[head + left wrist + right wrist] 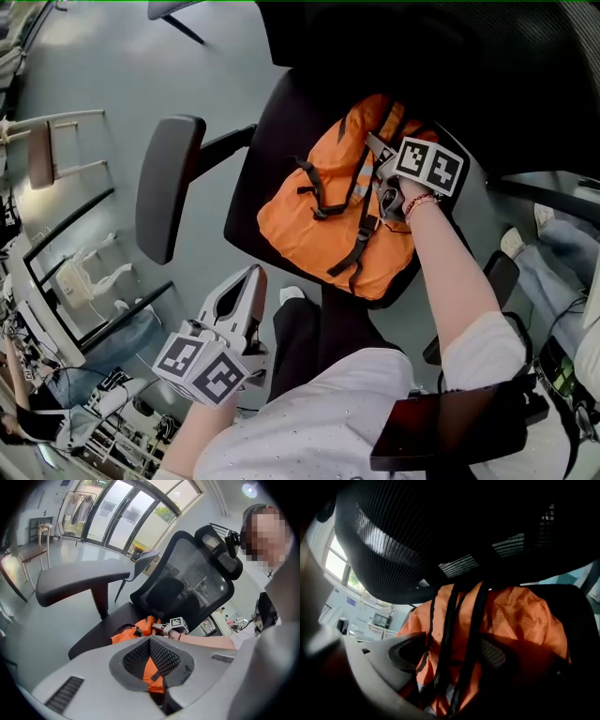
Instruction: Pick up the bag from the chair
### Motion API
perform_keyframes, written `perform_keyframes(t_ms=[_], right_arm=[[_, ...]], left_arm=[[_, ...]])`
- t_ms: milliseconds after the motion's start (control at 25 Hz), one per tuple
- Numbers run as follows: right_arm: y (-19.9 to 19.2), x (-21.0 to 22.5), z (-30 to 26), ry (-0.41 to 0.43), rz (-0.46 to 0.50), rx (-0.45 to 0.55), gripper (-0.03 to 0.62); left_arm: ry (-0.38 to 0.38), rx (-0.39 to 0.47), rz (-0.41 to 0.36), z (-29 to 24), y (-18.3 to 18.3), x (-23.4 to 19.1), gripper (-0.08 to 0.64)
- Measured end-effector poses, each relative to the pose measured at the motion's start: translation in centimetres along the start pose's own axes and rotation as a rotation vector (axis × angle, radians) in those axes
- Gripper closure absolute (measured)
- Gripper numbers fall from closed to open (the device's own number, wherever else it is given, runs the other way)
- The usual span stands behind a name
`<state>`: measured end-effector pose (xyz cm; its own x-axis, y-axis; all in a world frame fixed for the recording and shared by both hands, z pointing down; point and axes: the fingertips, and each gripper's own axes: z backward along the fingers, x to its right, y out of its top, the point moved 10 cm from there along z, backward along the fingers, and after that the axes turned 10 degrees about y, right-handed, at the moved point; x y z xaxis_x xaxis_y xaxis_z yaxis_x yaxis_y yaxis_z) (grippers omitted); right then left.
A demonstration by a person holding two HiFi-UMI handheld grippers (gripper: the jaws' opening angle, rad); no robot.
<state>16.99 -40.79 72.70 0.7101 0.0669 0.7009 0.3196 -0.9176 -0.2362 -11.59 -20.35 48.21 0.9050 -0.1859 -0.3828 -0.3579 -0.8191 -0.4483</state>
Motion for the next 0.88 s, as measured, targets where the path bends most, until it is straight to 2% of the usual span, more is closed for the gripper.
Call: perform_keyframes(t_ms=[160, 240, 320, 400, 480, 720, 880], right_arm=[[-0.5, -0.4, -0.5, -0.111, 0.055, -0.016, 0.264], [-0.9, -0.2, -0.5, -0.15, 0.072, -0.019, 0.316], [-1.1, 0.0, -0.4, -0.136, 0.05, -0.014, 0.371], [-1.3, 0.1, -0.2, -0.062, -0.035, 0.005, 0.469], [-1.6, 0.0, 0.4, 0.016, -0.128, 0.049, 0.519], [-2.9, 0.0, 4.3, 0.241, -0.273, 0.176, 0.554], [-3.2, -1.9, 7.3, 0.389, -0.259, 0.238, 0.564]], left_arm=[[0.0, 0.006, 0.013, 0.4, -0.9, -0.6, 0.548], [0.003, 0.012, 0.017, 0.7, -1.3, -1.2, 0.548], [0.008, 0.021, 0.023, 1.1, -1.6, -1.7, 0.548], [0.009, 0.034, 0.031, 1.4, -1.7, -2.0, 0.548], [0.002, 0.049, 0.033, 1.7, -1.6, -1.9, 0.548], [-0.044, 0.095, 0.004, 3.1, -1.2, -1.0, 0.548], [-0.061, 0.118, -0.008, 5.4, -1.1, -0.8, 0.548]])
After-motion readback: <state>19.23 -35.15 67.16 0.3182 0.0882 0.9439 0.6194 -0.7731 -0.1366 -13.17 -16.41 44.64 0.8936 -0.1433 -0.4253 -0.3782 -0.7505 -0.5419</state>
